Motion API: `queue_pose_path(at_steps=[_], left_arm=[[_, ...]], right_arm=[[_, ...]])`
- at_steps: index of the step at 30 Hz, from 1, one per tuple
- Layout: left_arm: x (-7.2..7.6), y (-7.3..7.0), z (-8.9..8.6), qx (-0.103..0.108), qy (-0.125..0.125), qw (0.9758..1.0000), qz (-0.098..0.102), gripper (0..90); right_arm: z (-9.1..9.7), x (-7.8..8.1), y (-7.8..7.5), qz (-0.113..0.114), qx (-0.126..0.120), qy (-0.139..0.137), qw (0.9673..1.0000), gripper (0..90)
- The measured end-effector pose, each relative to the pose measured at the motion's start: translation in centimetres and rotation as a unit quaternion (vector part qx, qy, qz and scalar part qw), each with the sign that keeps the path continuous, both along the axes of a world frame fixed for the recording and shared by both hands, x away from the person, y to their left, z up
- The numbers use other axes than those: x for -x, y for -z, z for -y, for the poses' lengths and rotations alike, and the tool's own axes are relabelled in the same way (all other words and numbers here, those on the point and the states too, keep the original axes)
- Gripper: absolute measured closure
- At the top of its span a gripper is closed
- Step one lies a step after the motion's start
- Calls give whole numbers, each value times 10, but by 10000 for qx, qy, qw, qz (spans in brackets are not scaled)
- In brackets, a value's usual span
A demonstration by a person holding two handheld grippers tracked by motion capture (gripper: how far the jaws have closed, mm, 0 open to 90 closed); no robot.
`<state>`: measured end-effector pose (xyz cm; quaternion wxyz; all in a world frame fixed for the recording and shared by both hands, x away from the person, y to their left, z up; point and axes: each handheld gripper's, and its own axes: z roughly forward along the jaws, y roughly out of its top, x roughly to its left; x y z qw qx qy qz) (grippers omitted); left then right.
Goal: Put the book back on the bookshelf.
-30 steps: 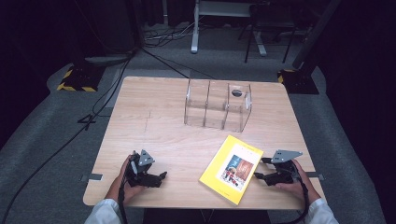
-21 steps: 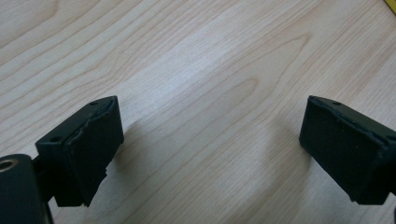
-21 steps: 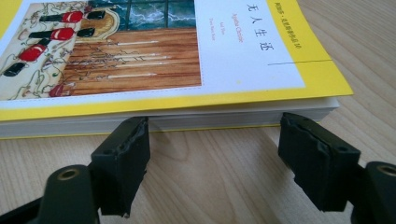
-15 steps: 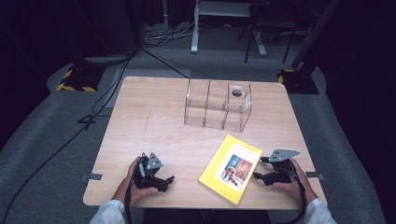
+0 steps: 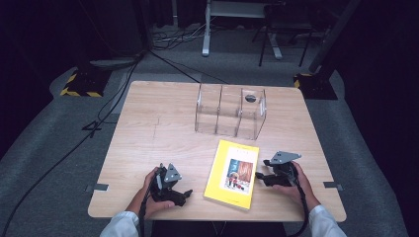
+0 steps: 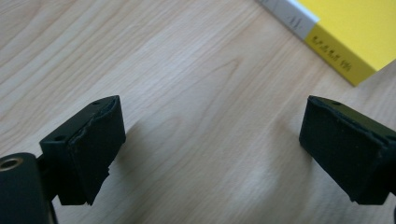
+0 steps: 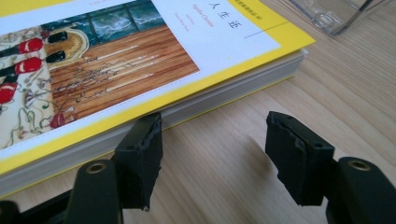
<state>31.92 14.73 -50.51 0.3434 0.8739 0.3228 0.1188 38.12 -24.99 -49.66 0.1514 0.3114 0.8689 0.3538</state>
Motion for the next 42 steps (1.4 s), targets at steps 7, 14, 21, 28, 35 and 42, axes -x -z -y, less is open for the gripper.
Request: queue_pose_path(at_steps=[7, 14, 21, 28, 35, 42], left_arm=[[6, 0, 16, 0, 188, 9998, 0, 76], [10, 0, 29, -4, 270, 9996, -14, 74], [10, 0, 29, -1, 271, 9996, -8, 74], [10, 0, 29, -1, 263, 9997, -4, 74], [10, 0, 29, -1, 265, 9996, -4, 74], [10, 0, 29, 2, 258, 9997, -8, 73]], right_arm=[[-4, -3, -2, -197, 20, -172, 9997, 377], [-15, 12, -13, -353, 553, -892, 9939, 439], [-25, 14, -19, -737, 920, -1447, 9824, 557], [-30, 14, -22, -813, 1077, -1707, 9760, 666], [-37, 15, -25, -962, 1294, -2060, 9652, 696], [-36, 14, -24, -935, 1180, -2091, 9662, 686]])
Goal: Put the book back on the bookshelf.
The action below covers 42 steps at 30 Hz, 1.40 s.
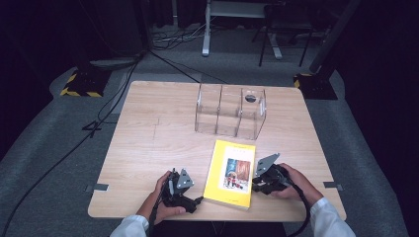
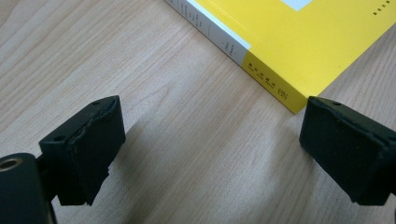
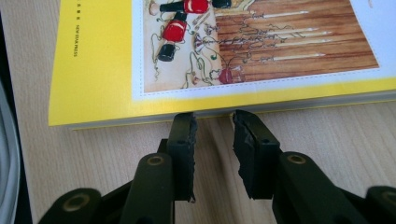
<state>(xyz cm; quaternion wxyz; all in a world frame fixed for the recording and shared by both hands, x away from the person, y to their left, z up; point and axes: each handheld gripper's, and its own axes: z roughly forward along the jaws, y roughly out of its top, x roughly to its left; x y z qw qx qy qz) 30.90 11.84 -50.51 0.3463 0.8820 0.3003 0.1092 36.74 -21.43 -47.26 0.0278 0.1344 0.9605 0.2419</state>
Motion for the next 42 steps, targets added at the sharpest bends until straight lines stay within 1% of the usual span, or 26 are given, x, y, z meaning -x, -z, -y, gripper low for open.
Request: queue_pose_path(at_steps=[2, 5, 6, 8, 9, 11, 13, 15, 18, 19, 22, 24, 25, 26, 28, 34, 37, 38, 39, 41, 42], left_arm=[[0, 0, 0, -9, 5, 10000, -5, 73], [0, 0, 0, -8, 7, 10000, -8, 72], [0, 0, 0, -8, 6, 10000, -8, 72], [0, 0, 0, -11, 7, 10000, -7, 72], [0, 0, 0, -11, 8, 10000, -7, 72], [0, 0, 0, -10, 6, 10000, -5, 72], [0, 0, 0, -13, 4, 10000, -5, 72], [0, 0, 0, -12, 2, 10000, -6, 71], [0, 0, 0, -13, -2, 10000, -4, 71], [0, 0, 0, -12, -3, 10000, -6, 71], [0, 0, 0, -10, -3, 10000, -6, 71], [0, 0, 0, -7, -3, 10000, -3, 71], [0, 0, 0, -14, -2, 10000, -5, 71], [0, 0, 0, -12, -3, 10000, -6, 71], [0, 0, 0, -7, -3, 10000, -3, 71], [0, 0, 0, -9, -2, 10000, -3, 71], [0, 0, 0, -13, -1, 10000, -6, 71], [0, 0, 0, -8, -4, 10000, -1, 71], [0, 0, 0, -8, -4, 10000, -2, 71], [0, 0, 0, -14, -2, 10000, -6, 71], [0, 0, 0, -6, -5, 10000, -2, 71]], right_arm=[[3, 0, 2, 13, -127, 7, 9999, 685], [7, 1, 4, -62, -396, 160, 9991, 681], [9, 0, 5, -55, -470, 142, 9988, 678], [12, 1, 5, -91, -683, 280, 9972, 676], [14, 2, 4, -44, -758, 257, 9968, 675], [17, 4, 1, -16, -1041, 365, 9939, 675], [18, 4, -2, -33, -1219, 422, 9916, 670], [18, 4, -2, -29, -1199, 451, 9918, 643], [16, 5, 2, 36, -951, 465, 9944, 629], [15, 7, 3, 90, -835, 426, 9956, 620], [15, 8, 4, 31, -712, 321, 9969, 601], [13, 10, 4, -107, -672, 271, 9973, 591], [12, 10, 4, -105, -581, 213, 9980, 588], [10, 9, 4, -125, -515, 225, 9983, 587], [8, 9, 4, -111, -369, 118, 9992, 592], [2, 9, 2, -287, -209, 24, 9994, 614], [-2, 8, 0, -268, -89, -79, 9996, 614], [-2, 9, 0, -244, -87, -97, 9996, 614], [-1, 9, 1, -259, -138, -62, 9996, 614], [2, 9, 2, -276, -286, -47, 9992, 615], [4, 8, 4, -358, -434, 10, 9984, 618]])
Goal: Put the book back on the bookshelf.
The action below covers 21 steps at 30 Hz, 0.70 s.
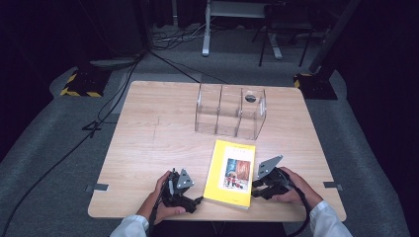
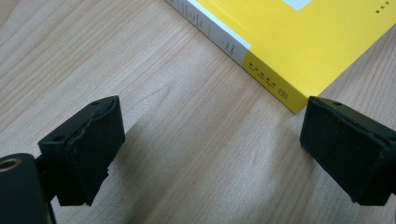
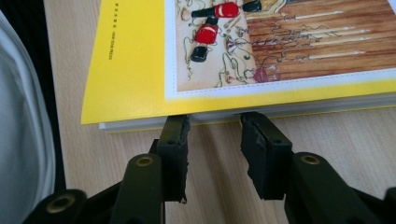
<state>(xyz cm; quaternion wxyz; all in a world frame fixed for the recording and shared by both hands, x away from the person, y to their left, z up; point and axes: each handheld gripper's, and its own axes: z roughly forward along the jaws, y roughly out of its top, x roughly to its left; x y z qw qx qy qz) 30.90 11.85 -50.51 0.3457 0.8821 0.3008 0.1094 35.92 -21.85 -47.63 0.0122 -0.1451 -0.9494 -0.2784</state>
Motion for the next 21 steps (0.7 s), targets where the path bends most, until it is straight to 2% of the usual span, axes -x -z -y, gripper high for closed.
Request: queue_pose_path(at_steps=[5, 13, 17, 18, 20, 21], left_arm=[[0, 0, 0, -8, -11, 10000, 1, 71], [3, -1, 1, -63, 43, 10000, -28, 72], [6, -4, 3, -121, 93, 9999, -82, 117], [7, -5, 4, -63, 115, 9999, -77, 195], [11, -8, 9, -125, 203, 9997, 13, 181], [14, -11, 12, -62, 246, 9997, 51, 157]], right_arm=[[4, 0, -1, -20, -377, 69, 9993, 629], [7, 2, -9, 71, -946, 203, 9953, 629], [7, 3, -13, 105, -1095, 249, 9936, 626], [6, 4, -14, 165, -1120, 258, 9932, 625], [6, 4, -15, 179, -1138, 274, 9930, 624], [6, 4, -16, 181, -1177, 282, 9925, 624]])
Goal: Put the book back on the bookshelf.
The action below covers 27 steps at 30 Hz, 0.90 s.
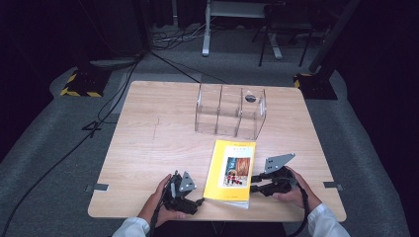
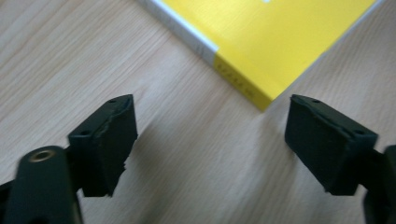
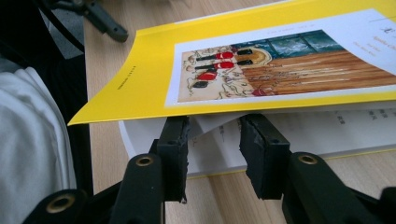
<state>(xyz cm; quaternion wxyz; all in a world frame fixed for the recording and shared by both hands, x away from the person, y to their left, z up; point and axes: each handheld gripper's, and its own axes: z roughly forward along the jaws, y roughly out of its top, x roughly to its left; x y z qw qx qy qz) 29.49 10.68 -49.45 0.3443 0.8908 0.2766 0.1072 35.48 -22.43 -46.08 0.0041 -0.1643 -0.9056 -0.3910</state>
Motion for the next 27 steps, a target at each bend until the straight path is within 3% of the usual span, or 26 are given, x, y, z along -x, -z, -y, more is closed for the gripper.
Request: queue_pose_path(at_steps=[3, 10, 14, 17, 19, 23, 25, 27], left_arm=[[9, -9, 12, 276, 156, 9994, 120, 170], [22, -15, 55, 416, 458, 9973, 404, 174], [23, -12, 72, 356, 439, 9972, 491, 178], [22, -7, 84, 209, 225, 9976, 617, 205], [22, -6, 87, 249, 141, 9971, 709, 228], [22, -9, 87, 361, -1, 9953, 894, 376], [21, -9, 83, 416, -17, 9953, 879, 406], [19, -10, 79, 425, 53, 9956, 837, 495]], right_arm=[[0, 0, -3, 18, -108, 9, 9999, 624], [-3, 0, -6, 35, -182, 53, 9998, 624], [-5, -1, -9, 43, -247, 71, 9997, 625], [-6, -2, -10, 49, -280, 67, 9996, 625], [-6, -2, -11, 39, -296, 72, 9995, 624], [-5, -2, -11, 44, -339, 105, 9994, 615], [-4, -2, -12, 4, -377, 136, 9992, 608], [-2, -3, -12, -6, -449, 187, 9988, 558]])
